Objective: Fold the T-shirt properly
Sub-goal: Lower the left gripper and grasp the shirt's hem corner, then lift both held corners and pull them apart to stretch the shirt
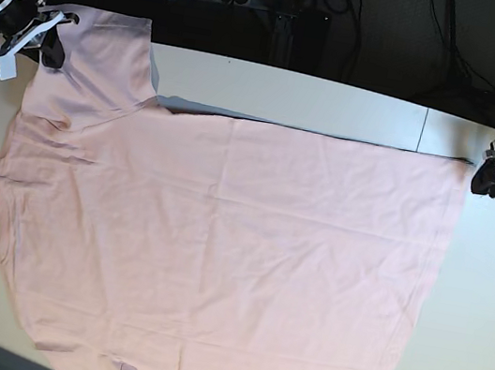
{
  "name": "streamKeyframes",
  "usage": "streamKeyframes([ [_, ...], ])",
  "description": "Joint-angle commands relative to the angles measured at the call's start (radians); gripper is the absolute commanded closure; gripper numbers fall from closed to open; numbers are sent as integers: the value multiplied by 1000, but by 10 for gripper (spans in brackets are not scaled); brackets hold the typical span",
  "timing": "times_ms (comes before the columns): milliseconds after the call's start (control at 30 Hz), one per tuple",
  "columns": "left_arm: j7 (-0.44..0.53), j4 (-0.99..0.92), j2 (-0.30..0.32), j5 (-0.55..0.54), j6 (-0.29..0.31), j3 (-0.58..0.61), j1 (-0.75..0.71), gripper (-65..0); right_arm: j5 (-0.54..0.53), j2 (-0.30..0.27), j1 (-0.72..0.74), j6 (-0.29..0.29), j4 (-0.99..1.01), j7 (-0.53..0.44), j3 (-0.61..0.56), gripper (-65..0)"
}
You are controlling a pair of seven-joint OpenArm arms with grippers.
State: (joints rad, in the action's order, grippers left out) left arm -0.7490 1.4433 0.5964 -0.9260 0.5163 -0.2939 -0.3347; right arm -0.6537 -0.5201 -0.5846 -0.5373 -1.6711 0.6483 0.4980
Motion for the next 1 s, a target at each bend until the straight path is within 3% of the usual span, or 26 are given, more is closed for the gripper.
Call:
streamKeyframes([
  [0,-25,-2,21,-32,5,11,22,-317,-5,-17,-3,-8,-14,-16,13,0],
  [100,-109,-27,21,-85,5,37,64,-318,-5,-17,-3,-8,-14,-16,13,0],
  [433,-143,-104,22,-148,21,47,108,-317,-5,-17,-3,-8,-14,-16,13,0],
  [733,-257,-191,21,-171,49,229,203,-317,-8,-17,-3,-8,-14,-15,13,0],
  [967,-280,-191,21,-193,49,245,212,-307,-8,-17,-3,-8,-14,-15,13,0],
])
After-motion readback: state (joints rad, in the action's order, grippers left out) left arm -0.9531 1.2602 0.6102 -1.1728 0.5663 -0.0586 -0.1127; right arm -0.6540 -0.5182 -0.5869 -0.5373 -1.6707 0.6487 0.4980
